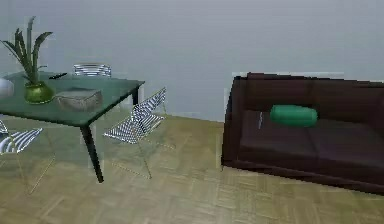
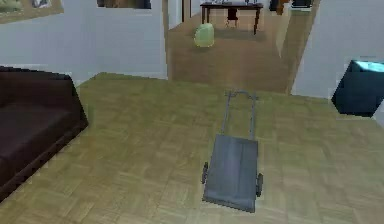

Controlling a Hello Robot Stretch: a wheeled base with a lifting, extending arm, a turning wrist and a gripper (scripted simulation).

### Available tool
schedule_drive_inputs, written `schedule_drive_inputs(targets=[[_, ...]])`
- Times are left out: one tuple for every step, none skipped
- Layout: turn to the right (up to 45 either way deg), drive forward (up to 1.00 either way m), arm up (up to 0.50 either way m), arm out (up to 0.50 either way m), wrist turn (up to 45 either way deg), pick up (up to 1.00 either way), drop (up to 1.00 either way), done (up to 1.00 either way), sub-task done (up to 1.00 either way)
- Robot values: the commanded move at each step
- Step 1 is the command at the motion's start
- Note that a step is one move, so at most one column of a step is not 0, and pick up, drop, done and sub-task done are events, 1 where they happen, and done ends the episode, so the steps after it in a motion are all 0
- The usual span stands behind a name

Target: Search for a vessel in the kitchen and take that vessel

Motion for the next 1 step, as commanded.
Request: schedule_drive_inputs(targets=[[45.0,0.00,0.00,0.00,0.0,0.00,0.00,0.00,0.00]])
